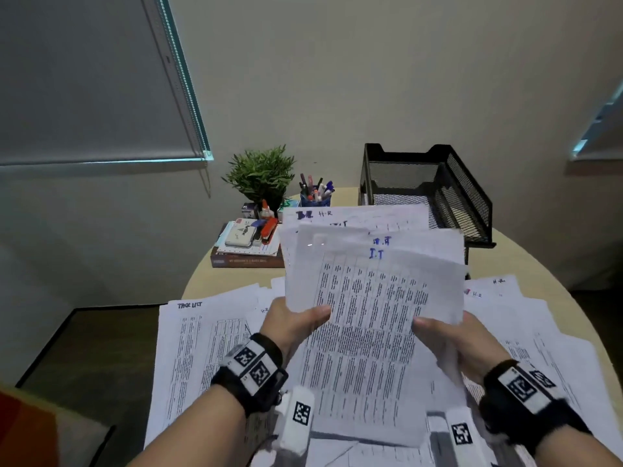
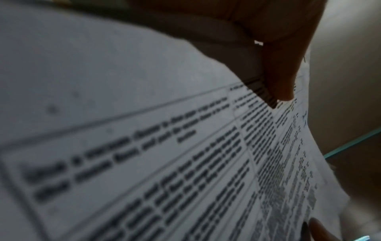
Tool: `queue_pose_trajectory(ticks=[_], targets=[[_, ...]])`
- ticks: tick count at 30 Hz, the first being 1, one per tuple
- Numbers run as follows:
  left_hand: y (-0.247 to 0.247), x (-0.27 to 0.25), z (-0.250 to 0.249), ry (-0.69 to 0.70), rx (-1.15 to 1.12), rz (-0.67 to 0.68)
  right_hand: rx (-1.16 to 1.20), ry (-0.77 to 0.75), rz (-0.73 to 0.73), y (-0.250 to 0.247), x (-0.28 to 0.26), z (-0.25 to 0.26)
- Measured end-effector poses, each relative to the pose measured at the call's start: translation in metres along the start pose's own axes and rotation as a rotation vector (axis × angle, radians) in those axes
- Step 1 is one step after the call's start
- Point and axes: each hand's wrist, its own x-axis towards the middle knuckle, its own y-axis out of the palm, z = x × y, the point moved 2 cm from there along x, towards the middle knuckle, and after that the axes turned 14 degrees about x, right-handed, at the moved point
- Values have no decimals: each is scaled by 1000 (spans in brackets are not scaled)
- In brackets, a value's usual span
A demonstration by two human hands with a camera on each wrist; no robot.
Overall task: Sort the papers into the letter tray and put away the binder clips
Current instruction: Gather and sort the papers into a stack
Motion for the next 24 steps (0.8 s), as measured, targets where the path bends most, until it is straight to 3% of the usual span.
queue_pose_trajectory(ticks=[4, 7, 11, 14, 16, 19, 24], targets=[[-8, -3, -54, 236, -17, -15, 43, -303, -1, 24, 7, 39], [-13, 3, -67, 365, -43, -32, 106, -363, 28, 31, 12, 48], [-12, 12, -42, 283, 12, -78, -11, -351, 20, 27, 18, 28], [-10, 17, -20, 131, -11, -96, -30, -236, -4, 20, 23, 11], [-8, 18, -18, 108, -5, -109, 4, -191, 0, 22, 25, 7], [-6, 21, -29, 154, -19, -143, 76, -236, 5, 33, 27, 13], [-10, 24, -61, 344, -138, -148, 162, -373, 46, 44, 27, 41]])
